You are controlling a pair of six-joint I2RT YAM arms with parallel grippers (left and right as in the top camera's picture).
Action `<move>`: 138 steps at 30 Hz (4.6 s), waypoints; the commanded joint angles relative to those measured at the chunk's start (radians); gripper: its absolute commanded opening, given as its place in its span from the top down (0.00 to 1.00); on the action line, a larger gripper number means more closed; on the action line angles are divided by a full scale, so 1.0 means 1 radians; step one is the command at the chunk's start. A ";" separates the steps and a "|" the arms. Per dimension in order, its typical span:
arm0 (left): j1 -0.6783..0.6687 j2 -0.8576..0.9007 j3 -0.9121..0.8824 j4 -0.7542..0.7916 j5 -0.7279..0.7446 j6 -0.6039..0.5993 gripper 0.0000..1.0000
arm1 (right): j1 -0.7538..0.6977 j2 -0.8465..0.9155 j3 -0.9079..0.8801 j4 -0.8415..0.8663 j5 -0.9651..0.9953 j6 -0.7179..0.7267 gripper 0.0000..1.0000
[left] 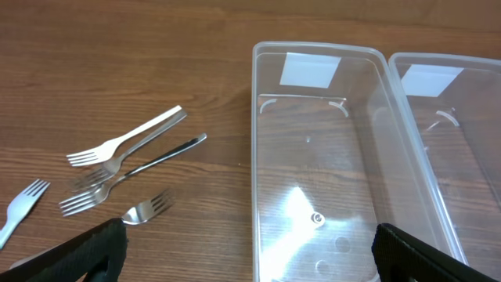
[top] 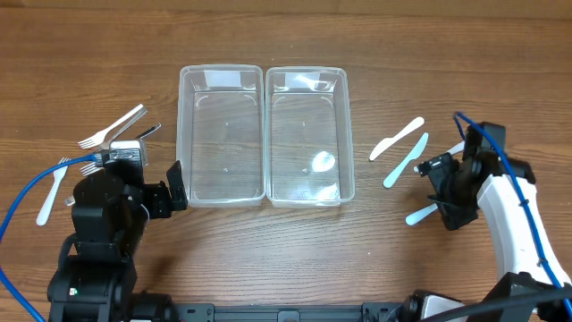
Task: Pack container
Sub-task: 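Move the right gripper over the white plastic knife on the right, then lower the right gripper and grasp the white plastic knife handle, then carry the white knife into the right container and lower it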
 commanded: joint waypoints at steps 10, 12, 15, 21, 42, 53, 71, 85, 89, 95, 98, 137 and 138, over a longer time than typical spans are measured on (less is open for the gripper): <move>-0.005 -0.003 0.030 0.002 -0.026 -0.010 0.00 | -0.006 -0.013 -0.158 0.185 -0.079 0.038 0.00; -0.005 -0.003 0.030 0.002 -0.025 -0.010 0.00 | -0.006 -0.013 -0.167 0.187 -0.065 0.039 0.00; -0.005 -0.003 0.030 0.002 -0.025 -0.010 0.00 | -0.006 -0.013 -0.179 0.188 -0.021 0.042 0.00; -0.005 -0.003 0.030 -0.006 -0.024 -0.010 0.00 | -0.006 -0.012 -0.216 0.208 0.006 0.049 0.00; -0.005 -0.003 0.030 -0.006 -0.021 -0.011 0.00 | -0.006 0.162 -0.264 0.311 0.009 0.045 0.02; -0.005 -0.003 0.030 -0.006 -0.018 -0.011 0.00 | -0.006 0.162 -0.264 0.242 0.061 0.045 0.16; -0.005 -0.003 0.030 -0.006 -0.017 -0.011 0.00 | -0.006 0.163 -0.268 0.202 0.063 0.045 0.45; -0.005 -0.003 0.030 -0.006 -0.018 -0.010 0.00 | -0.006 0.163 -0.268 0.200 0.062 0.045 0.75; -0.005 -0.003 0.030 -0.006 -0.018 -0.010 0.00 | -0.006 0.163 -0.268 0.203 0.062 0.045 0.76; -0.005 -0.003 0.030 -0.006 -0.018 -0.010 0.00 | -0.006 0.163 -0.268 0.216 0.062 0.041 0.80; -0.005 -0.003 0.030 -0.006 -0.018 -0.010 0.00 | -0.006 0.163 -0.268 0.231 0.062 0.037 0.80; -0.005 -0.003 0.030 -0.006 -0.018 -0.010 0.00 | 0.409 0.125 0.463 -0.073 -0.016 -0.568 0.96; -0.005 -0.003 0.030 -0.005 -0.018 -0.010 0.00 | 0.446 0.125 0.490 -0.082 -0.027 -0.603 0.96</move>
